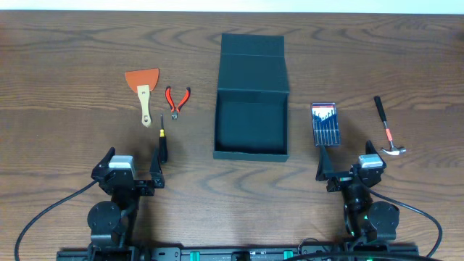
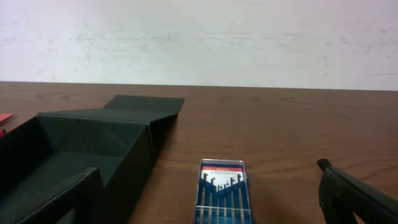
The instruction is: Pack container
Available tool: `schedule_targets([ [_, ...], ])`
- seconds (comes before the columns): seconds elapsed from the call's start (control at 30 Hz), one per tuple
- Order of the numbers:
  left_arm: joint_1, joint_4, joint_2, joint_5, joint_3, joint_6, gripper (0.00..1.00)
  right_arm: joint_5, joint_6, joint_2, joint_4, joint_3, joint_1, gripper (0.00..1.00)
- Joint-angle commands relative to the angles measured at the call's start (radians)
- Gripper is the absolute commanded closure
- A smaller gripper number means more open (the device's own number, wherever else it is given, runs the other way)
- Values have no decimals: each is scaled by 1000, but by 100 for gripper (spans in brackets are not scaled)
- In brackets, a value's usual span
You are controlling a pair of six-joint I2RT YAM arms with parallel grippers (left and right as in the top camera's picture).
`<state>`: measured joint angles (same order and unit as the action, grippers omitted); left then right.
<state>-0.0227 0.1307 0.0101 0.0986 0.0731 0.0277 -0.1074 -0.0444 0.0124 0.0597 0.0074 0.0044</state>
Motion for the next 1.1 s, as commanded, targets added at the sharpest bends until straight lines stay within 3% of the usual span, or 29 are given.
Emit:
schedule_targets([
  [0.0,-3,-3,-6,6,-6,14,1,6,-10,-7,4,-2,10,1],
  [1.07,-3,-3,-6,6,-6,14,1,11,-50,-7,4,-2,9,1],
])
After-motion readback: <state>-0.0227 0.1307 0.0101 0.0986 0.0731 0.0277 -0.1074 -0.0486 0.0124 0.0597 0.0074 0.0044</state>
